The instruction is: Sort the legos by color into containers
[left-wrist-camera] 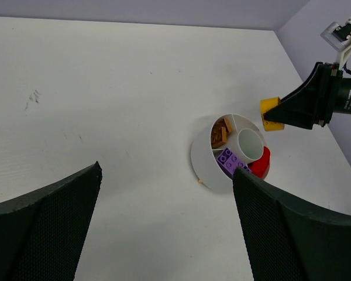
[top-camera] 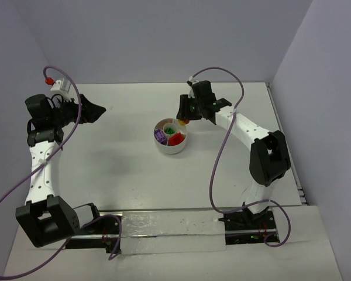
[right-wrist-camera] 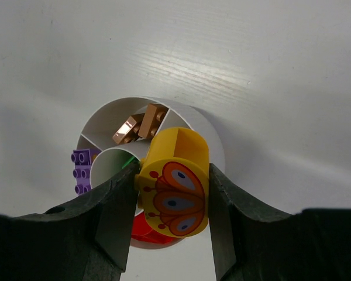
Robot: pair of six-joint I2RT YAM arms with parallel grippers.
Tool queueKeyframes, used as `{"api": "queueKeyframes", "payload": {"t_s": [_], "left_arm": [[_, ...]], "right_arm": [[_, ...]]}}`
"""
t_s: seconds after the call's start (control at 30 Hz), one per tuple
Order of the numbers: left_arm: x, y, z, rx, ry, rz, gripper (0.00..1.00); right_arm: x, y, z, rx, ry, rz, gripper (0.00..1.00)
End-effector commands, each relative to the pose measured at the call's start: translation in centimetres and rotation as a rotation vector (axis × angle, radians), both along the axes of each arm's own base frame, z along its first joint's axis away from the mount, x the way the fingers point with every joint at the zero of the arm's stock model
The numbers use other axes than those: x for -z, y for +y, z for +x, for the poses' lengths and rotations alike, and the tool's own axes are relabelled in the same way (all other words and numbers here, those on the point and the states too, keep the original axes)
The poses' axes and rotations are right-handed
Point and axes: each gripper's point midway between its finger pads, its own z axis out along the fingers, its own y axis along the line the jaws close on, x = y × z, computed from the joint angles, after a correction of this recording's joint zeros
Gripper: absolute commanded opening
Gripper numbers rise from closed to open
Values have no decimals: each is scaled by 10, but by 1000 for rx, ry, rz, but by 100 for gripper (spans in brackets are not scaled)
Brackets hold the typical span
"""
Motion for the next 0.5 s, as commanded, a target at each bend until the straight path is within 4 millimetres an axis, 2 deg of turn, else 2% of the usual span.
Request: {"api": "queueKeyframes", "payload": {"t_s": [0.0,0.33,0.47], "left_arm": [[-26,-1,7,7,-79,28,99],[-25,-2,9,9,-77,29,99],[-25,-3,9,11,-76,31,99]], "right_arm": [[6,9,1,-61,-11,10,17],[14,13,-1,-79,24,12,34],[17,14,-3,-83,41,15,56]]}}
